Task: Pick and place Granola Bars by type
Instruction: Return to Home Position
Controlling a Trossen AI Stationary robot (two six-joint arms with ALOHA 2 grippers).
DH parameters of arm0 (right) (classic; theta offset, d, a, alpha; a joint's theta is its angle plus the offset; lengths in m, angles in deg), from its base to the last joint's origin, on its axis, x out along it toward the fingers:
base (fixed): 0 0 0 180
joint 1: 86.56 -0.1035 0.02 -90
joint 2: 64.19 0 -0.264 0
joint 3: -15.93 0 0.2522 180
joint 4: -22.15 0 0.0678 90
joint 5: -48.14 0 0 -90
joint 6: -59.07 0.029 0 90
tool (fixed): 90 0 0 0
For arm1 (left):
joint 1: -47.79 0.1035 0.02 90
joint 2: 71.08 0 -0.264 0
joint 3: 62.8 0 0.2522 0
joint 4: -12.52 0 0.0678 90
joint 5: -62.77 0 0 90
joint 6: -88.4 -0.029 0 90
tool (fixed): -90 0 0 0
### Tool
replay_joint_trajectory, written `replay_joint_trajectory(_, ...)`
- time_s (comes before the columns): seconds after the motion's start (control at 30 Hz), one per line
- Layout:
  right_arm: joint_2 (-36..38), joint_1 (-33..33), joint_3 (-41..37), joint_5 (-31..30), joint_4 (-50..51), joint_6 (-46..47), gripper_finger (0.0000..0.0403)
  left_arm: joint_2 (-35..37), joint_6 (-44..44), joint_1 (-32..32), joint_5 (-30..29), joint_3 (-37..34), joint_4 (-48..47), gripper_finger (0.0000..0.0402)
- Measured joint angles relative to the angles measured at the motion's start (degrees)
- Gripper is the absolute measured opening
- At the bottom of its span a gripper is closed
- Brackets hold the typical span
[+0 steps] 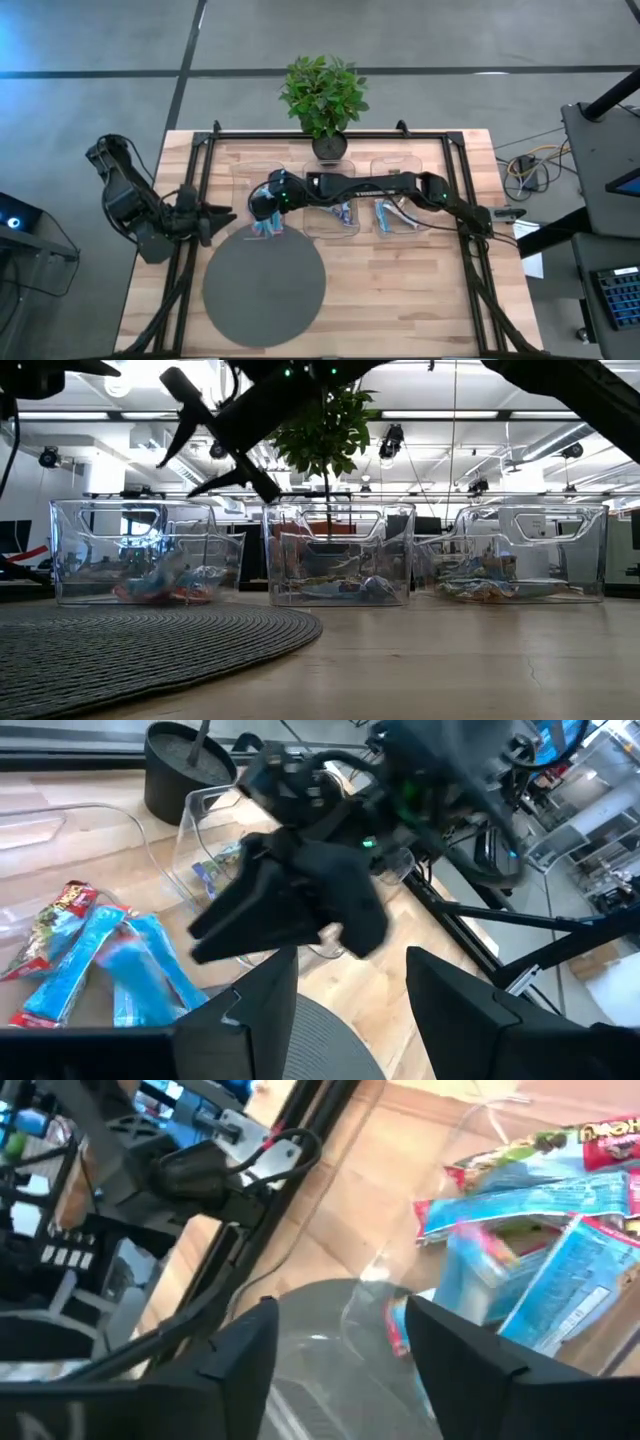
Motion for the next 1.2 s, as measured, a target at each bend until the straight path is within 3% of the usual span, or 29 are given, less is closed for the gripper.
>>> replay_joint_trajectory(0.2,0.93,-0.77,3.03,-1.36,6.14,-8.97,0.0240,1.39,-0.06,0.00,-0.09,0.00,-2.01,0.0170)
replay_joint_trajectory(0.47,7.00,-7.14,9.09,-5.66,14.10,-25.06,0.0239,2.37,-0.23,0.02,-0.63,0.00,-4.83,0.0170)
replay_joint_trajectory(0.6,9.59,-7.35,10.54,-6.04,17.76,-20.75,0.0235,2.37,-1.04,0.02,-0.50,-0.02,-5.11,0.0170)
replay_joint_trajectory(0.8,14.99,-8.87,10.21,4.01,14.55,-27.24,0.0241,1.93,-4.71,0.04,-0.37,-0.12,-2.20,0.0170)
replay_joint_trajectory(0.87,15.23,-8.97,8.97,8.97,13.16,-27.22,0.0243,1.84,-8.46,0.04,-1.33,-0.92,2.14,0.0170)
replay_joint_trajectory(1.0,14.82,-9.77,3.59,11.44,5.17,-25.68,0.0244,2.77,-20.29,0.17,-1.01,-4.81,15.84,0.0170)
replay_joint_trajectory(1.2,14.88,-10.05,-11.66,19.63,-28.11,-20.69,0.0240,6.33,-43.57,1.07,6.05,-15.58,48.10,0.0170)
